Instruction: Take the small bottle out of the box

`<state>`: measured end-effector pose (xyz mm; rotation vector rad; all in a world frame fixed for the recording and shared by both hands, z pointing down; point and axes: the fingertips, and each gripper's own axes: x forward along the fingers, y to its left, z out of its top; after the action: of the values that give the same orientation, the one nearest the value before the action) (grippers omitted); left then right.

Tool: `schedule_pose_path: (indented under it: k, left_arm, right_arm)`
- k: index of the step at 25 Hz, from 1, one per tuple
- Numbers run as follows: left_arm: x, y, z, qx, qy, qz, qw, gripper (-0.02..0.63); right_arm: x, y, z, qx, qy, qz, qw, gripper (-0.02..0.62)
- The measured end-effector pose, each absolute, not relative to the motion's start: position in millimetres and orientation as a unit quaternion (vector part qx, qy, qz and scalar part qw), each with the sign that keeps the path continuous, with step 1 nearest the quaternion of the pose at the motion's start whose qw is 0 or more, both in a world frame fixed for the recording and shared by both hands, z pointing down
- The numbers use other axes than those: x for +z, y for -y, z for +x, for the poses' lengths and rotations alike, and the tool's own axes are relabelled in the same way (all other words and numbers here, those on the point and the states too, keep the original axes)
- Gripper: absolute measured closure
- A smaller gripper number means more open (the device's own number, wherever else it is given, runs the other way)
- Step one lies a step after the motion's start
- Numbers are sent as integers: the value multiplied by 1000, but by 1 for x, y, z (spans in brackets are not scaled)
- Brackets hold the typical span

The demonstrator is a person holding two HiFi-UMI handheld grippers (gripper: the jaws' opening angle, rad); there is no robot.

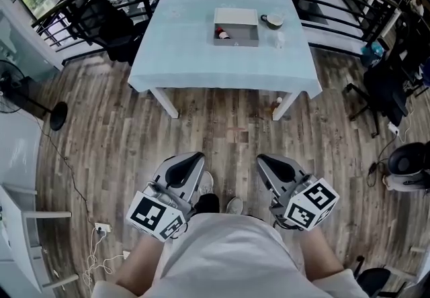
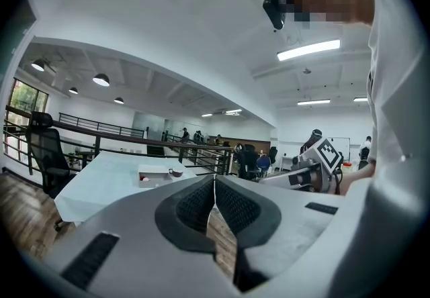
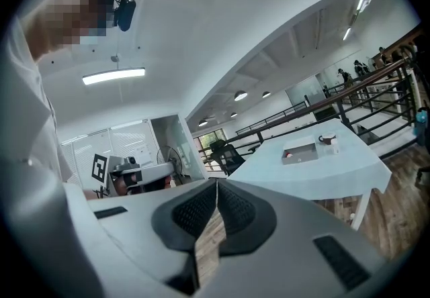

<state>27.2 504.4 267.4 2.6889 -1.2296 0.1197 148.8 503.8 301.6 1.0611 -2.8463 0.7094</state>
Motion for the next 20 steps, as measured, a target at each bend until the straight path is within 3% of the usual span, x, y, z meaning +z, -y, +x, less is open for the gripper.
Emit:
schedule_pose_path:
  k: [20]
  left_arm:
    - [291,-415,0,35,415,902,112,583]
  right_arm:
    - [323,-417,126,238,905,350,37,572]
